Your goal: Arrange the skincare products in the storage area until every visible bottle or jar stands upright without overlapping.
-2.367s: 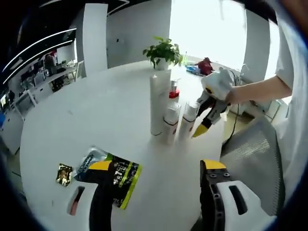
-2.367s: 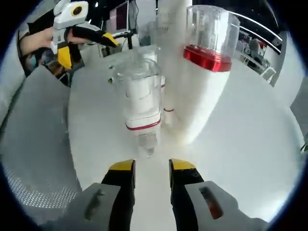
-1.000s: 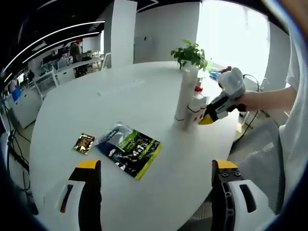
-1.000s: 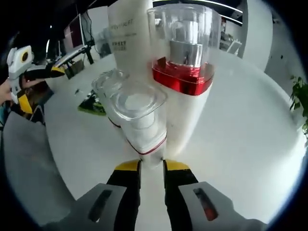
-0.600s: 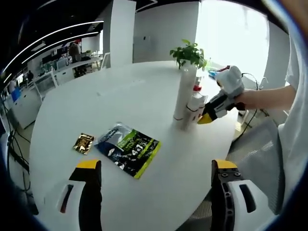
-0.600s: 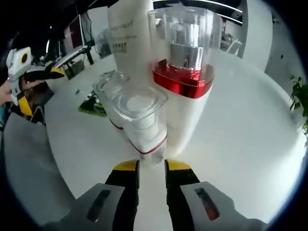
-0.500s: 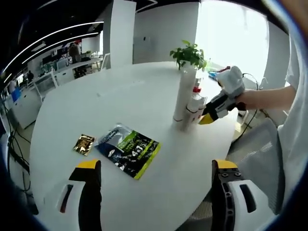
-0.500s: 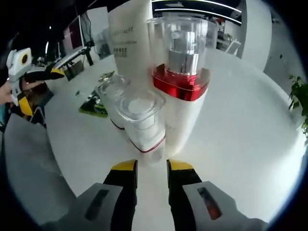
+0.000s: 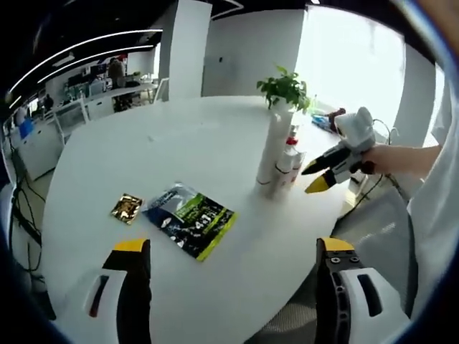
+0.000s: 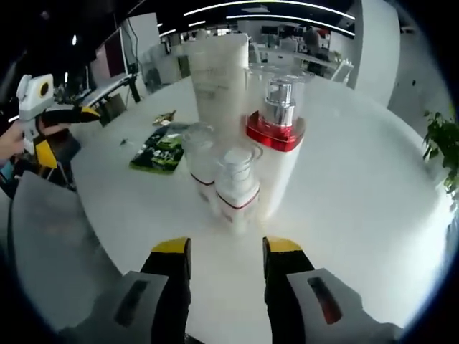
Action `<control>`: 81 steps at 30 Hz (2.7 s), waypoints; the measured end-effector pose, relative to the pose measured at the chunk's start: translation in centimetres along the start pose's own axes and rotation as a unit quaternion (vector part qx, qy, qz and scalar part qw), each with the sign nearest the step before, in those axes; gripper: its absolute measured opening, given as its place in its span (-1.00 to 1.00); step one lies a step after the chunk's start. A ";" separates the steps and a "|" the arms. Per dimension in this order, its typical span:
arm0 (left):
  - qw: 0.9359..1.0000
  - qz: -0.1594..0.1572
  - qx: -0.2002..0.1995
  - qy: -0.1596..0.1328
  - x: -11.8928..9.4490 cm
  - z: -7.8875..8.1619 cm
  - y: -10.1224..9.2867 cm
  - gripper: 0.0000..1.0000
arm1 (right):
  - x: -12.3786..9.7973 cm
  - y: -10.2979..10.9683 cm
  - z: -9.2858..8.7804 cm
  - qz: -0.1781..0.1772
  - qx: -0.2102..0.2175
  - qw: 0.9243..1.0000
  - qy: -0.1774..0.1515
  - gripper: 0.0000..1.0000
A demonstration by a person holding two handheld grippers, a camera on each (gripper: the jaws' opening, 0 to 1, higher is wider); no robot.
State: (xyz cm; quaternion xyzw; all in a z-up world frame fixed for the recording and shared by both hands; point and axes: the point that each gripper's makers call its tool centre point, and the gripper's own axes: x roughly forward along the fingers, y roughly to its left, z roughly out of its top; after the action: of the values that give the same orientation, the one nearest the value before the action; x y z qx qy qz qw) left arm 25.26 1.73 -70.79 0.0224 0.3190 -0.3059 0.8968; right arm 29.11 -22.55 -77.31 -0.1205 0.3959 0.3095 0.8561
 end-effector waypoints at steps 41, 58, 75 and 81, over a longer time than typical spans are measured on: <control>0.997 0.060 -0.043 -0.022 -6.5 -2.5 0.7 0.79 | -7.5 3.8 0.2 -0.006 0.011 0.997 -0.079 0.42; 0.997 0.051 -0.053 -0.020 -6.1 -3.0 0.0 0.79 | -8.3 3.8 -0.6 -0.010 0.050 0.996 -0.080 0.77; 0.997 0.040 -0.067 -0.003 -3.8 -2.8 -0.1 0.85 | -8.1 3.4 -1.2 -0.008 0.056 0.996 -0.072 0.96; 0.997 0.032 -0.076 0.011 -2.0 -2.7 0.0 0.89 | -8.3 2.9 -1.6 -0.009 0.065 0.996 -0.064 0.99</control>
State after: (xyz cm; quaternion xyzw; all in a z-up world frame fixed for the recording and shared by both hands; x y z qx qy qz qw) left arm 22.56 3.44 -71.77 -0.0325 0.3502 -0.2519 0.9016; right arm 22.21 -24.59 -71.98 -0.0483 0.3585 0.2826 0.8884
